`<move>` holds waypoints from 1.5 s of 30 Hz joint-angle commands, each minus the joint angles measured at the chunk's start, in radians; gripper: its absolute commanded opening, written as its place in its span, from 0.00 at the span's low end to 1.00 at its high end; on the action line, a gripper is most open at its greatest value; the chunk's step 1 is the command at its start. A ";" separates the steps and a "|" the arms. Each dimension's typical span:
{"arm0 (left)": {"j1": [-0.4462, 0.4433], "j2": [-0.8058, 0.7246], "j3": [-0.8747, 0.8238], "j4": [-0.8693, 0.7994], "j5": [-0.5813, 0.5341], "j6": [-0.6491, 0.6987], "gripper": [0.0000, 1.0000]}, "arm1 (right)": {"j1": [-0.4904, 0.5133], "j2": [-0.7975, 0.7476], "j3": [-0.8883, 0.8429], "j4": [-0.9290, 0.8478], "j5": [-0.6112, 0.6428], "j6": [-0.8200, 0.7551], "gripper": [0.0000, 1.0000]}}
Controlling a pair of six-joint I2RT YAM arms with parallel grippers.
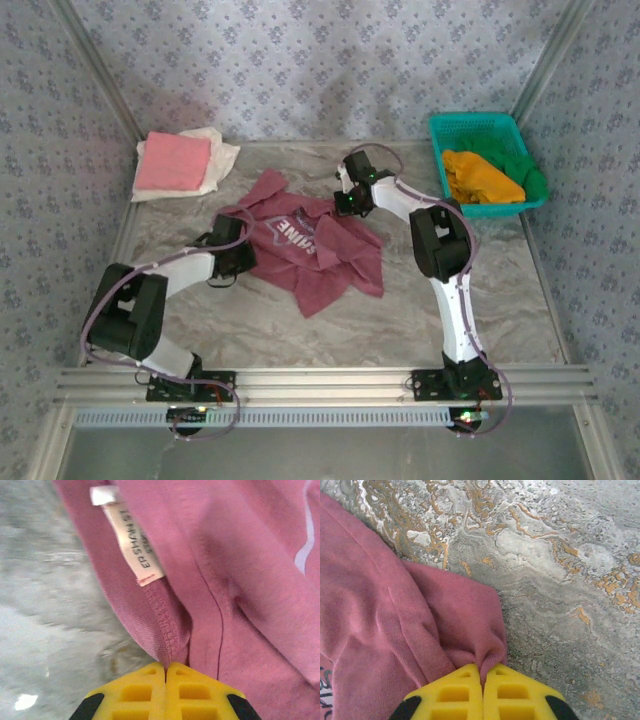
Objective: Fold and stack the t-shirts
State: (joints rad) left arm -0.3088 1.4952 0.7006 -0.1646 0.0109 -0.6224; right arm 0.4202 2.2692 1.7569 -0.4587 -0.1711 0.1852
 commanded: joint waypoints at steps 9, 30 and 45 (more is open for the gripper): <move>0.184 -0.241 -0.056 -0.207 -0.037 0.086 0.00 | -0.149 -0.203 -0.061 -0.057 0.122 0.139 0.00; -0.053 -0.268 0.150 -0.360 -0.038 0.212 0.50 | -0.124 -0.623 -0.491 -0.028 0.156 0.202 0.65; -0.567 0.075 0.161 -0.221 0.024 0.269 0.76 | -0.132 -0.701 -0.696 0.027 0.094 0.263 0.65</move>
State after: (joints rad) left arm -0.8444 1.5116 0.8120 -0.3824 0.0807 -0.3962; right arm 0.2966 1.5669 1.0443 -0.4404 -0.0452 0.4152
